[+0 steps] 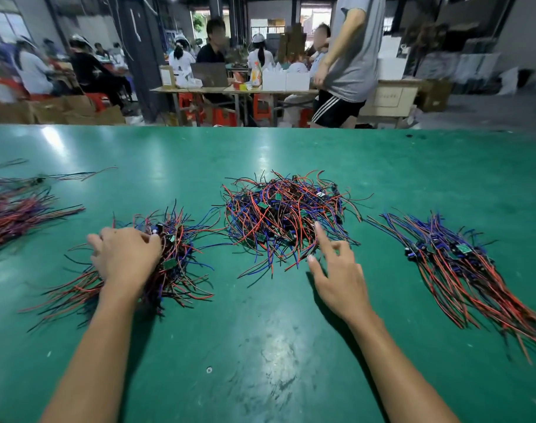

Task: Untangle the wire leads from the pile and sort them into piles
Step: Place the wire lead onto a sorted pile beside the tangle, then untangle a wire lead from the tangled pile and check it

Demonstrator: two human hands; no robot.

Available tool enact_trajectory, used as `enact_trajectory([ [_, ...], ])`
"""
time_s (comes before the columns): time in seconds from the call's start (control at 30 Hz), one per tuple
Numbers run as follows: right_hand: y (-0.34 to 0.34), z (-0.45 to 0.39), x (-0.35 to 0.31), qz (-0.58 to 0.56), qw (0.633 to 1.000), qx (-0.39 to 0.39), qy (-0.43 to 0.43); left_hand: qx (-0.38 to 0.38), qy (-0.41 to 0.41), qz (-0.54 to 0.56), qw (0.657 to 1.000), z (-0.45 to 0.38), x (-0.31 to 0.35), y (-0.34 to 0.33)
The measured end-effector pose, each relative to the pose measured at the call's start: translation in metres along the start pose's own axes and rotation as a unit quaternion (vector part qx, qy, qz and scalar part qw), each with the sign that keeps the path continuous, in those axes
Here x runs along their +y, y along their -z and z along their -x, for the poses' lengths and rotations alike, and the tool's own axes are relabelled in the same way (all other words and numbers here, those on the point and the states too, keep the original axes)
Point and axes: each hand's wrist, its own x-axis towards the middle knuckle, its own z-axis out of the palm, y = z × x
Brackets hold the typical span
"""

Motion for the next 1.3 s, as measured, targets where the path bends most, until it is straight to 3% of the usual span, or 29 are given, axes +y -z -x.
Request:
enact_trajectory([
  [0.1, -0.01, -0.008, 0.0, 0.094, 0.995, -0.036, -0.01, 0.055, -0.001, -0.007, 0.998, 0.016, 0.011, -0.009],
  [0.27, -0.007, -0.027, 0.008, -0.085, 0.985, 0.063, -0.133, 0.102, -0.17, 0.12, 0.973, 0.071, 0.054, -0.037],
  [0.4, -0.009, -0.031, 0.008, -0.129, 0.969, 0.089, -0.19, 0.011, -0.257, 0.181, 0.949, 0.119, 0.074, -0.076],
  [0.5, -0.006, -0.031, 0.01, -0.172, 0.962, 0.099, -0.186, -0.029, -0.276, 0.147, 0.949, 0.126, 0.08, -0.099],
  [0.6, -0.003, -0.031, 0.012, -0.237, 0.937, 0.163, -0.199, -0.045, -0.259, 0.095, 0.96, 0.117, 0.079, -0.106],
  [0.67, 0.003, -0.038, 0.015, -0.19, 0.941, 0.217, -0.177, -0.059, -0.234, 0.103, 0.965, 0.115, 0.079, -0.106],
  [0.7, 0.006, -0.045, 0.02, -0.143, 0.953, 0.213, -0.165, -0.062, -0.232, 0.103, 0.965, 0.116, 0.08, -0.106],
  [0.77, 0.014, -0.064, 0.03, -0.058, 0.977, 0.127, -0.163, -0.064, -0.24, 0.103, 0.963, 0.116, 0.082, -0.107],
  [0.87, 0.017, -0.084, 0.038, -0.021, 0.982, 0.026, -0.187, -0.065, -0.224, 0.134, 0.963, 0.113, 0.083, -0.107],
  [1.07, 0.006, -0.083, 0.034, -0.079, 0.97, 0.03, -0.228, -0.047, -0.186, 0.193, 0.962, 0.111, 0.084, -0.106],
  [1.17, 0.008, -0.077, 0.03, -0.117, 0.966, 0.057, -0.224, -0.045, -0.187, 0.192, 0.962, 0.108, 0.083, -0.107],
  [1.3, 0.009, -0.052, 0.021, -0.097, 0.965, 0.175, -0.171, -0.04, -0.189, 0.209, 0.959, 0.108, 0.084, -0.107],
])
